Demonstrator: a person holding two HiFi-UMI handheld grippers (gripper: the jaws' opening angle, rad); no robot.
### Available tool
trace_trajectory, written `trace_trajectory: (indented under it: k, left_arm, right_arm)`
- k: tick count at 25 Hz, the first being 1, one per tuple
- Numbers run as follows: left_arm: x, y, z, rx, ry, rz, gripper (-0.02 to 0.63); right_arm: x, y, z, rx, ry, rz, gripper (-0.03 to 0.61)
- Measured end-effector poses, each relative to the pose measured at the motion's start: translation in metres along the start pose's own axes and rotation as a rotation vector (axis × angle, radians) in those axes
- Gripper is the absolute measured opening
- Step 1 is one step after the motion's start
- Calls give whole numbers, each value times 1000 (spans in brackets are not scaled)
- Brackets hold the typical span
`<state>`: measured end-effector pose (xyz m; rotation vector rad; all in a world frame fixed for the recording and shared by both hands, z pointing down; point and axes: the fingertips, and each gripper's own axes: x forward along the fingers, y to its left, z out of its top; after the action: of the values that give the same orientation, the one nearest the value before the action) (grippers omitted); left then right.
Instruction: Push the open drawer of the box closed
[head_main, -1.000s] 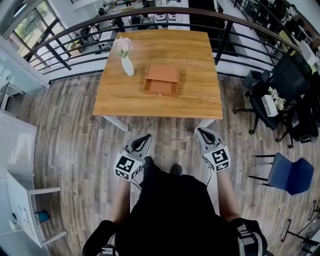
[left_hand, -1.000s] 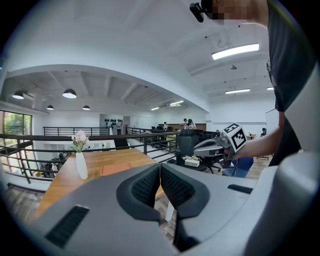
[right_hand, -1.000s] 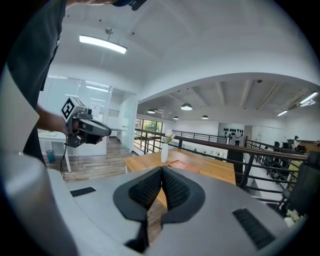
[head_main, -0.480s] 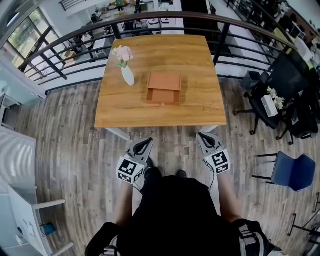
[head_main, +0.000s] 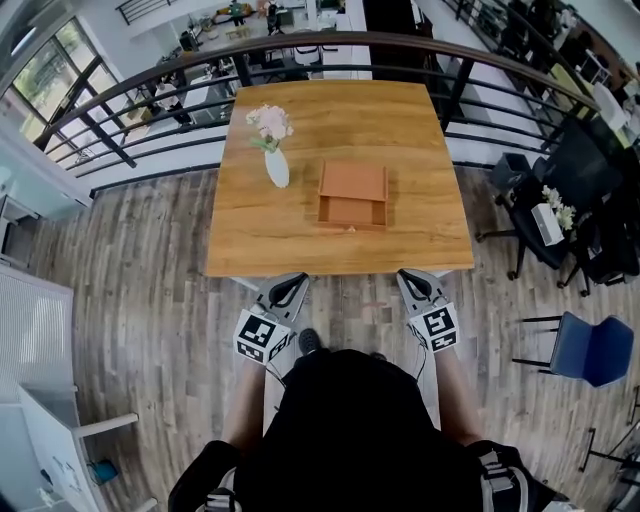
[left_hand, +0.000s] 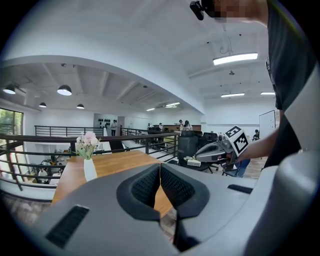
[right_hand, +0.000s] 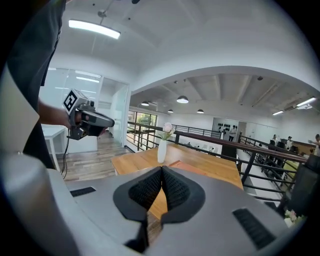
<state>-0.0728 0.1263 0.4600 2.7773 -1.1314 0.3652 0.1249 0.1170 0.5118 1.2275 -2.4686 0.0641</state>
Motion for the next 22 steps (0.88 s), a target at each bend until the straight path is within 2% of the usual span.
trace_trajectory:
  k: [14,22]
  left_arm:
    - [-24,106,2,5,-6,-52,23]
    - [-48,143,-35,-30,33,-72,23]
  right_arm:
    - [100,43,33,8,51,-20,17]
    - [140,79,27,32,66,-36,17]
